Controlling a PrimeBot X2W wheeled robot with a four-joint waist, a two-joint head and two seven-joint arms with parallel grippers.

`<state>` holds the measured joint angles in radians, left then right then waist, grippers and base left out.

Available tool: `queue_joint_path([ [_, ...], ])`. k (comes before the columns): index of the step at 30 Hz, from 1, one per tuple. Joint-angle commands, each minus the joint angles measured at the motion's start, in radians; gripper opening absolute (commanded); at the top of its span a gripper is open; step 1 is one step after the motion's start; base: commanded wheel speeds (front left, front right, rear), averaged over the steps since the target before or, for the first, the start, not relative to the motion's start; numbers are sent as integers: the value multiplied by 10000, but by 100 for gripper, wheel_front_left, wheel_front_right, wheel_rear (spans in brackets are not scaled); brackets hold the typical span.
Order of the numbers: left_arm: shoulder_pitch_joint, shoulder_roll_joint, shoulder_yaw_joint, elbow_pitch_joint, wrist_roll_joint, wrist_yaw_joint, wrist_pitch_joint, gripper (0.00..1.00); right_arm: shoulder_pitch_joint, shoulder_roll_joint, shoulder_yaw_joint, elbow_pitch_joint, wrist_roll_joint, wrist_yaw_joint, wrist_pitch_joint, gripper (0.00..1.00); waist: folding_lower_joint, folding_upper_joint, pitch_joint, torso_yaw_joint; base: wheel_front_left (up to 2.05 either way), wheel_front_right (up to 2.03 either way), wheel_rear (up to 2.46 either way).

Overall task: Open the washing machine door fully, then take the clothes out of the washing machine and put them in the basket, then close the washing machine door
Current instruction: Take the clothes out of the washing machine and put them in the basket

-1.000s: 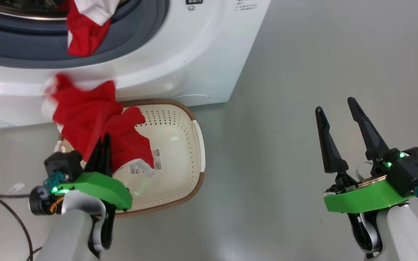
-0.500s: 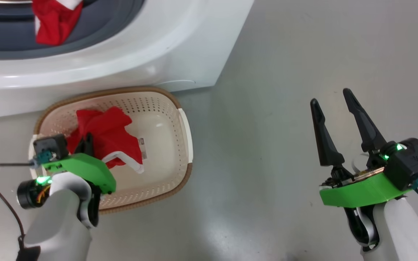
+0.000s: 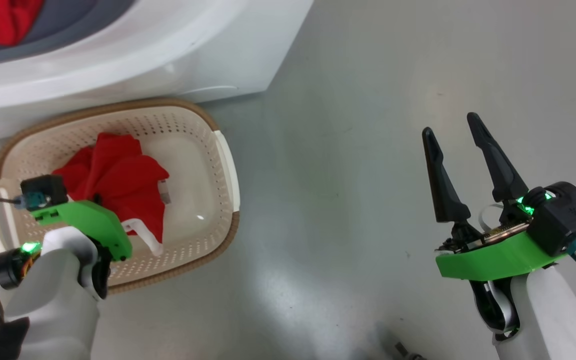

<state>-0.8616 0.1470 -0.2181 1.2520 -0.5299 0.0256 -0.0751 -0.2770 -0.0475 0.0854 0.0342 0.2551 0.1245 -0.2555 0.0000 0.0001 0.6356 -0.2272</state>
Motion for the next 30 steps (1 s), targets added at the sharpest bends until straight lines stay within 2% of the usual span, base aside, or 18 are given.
queue_joint_path([
  [1,-46,421,223,-18,-89,44,22,75,-127,-27,265,-237,122,62,-63,100,0,-1,226,-196,0,0,0],
  [2,-89,454,234,33,-112,65,80,85,-156,-27,283,-237,145,62,-63,100,0,-1,287,-234,0,0,0],
  [5,-180,538,305,147,-224,111,233,100,-255,-27,328,-230,204,62,-63,100,0,-1,422,-325,0,0,0],
  [16,-273,548,292,301,-384,123,268,100,-389,-27,325,-105,318,62,-63,100,0,-1,355,-323,0,0,0],
  [30,-5,304,-5,259,-280,-362,-1156,100,-217,-27,156,36,240,62,-63,100,0,-1,-499,261,0,0,0],
])
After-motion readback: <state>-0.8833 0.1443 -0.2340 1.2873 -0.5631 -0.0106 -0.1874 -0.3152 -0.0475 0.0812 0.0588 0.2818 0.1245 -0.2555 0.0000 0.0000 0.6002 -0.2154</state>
